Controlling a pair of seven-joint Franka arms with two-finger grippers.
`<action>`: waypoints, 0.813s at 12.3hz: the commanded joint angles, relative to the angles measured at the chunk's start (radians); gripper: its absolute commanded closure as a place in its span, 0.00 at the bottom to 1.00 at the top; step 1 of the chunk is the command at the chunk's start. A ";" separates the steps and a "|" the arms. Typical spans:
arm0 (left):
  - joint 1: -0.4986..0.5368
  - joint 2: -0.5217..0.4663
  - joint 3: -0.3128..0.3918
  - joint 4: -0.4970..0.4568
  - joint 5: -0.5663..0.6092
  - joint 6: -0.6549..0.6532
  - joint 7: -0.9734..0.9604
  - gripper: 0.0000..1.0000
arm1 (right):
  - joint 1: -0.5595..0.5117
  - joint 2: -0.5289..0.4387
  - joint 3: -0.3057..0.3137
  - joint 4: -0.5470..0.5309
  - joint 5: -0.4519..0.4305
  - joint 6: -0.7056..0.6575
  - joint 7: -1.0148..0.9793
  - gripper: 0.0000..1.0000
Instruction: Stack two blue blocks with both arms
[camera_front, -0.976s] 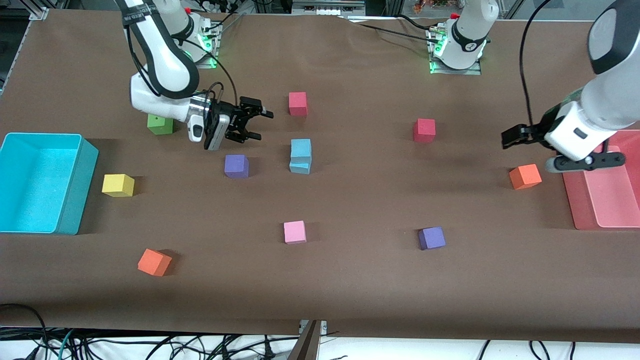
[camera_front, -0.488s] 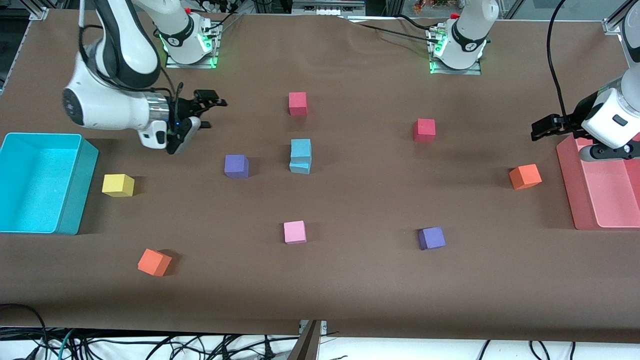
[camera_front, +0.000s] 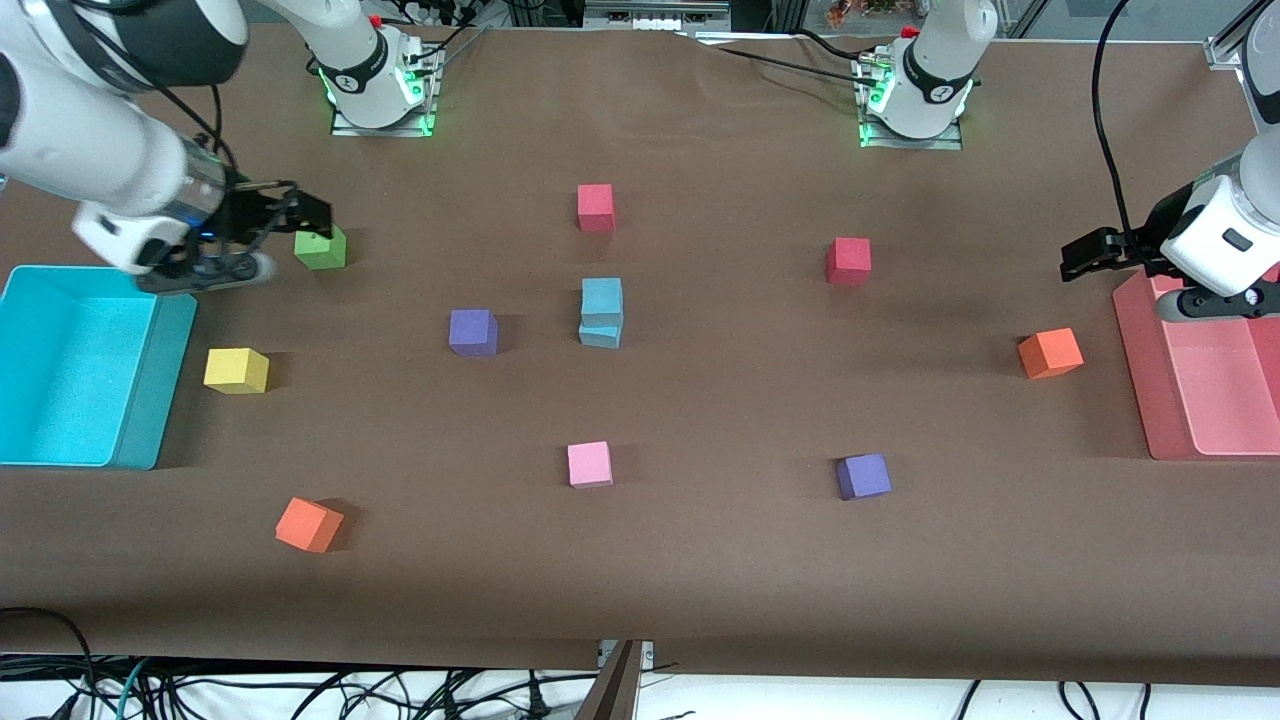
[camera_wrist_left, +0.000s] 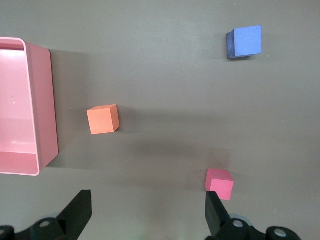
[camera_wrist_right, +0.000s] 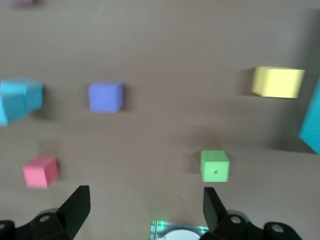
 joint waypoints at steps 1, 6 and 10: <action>0.001 -0.035 0.002 -0.026 0.019 0.000 0.022 0.00 | -0.207 0.006 0.127 0.060 -0.019 0.023 0.036 0.00; -0.012 -0.042 0.005 -0.002 0.005 -0.068 0.017 0.00 | -0.148 -0.010 0.058 0.034 -0.023 0.036 -0.030 0.00; -0.026 -0.041 0.019 0.038 0.007 -0.100 0.020 0.00 | -0.126 -0.010 0.041 0.038 -0.024 0.028 -0.022 0.00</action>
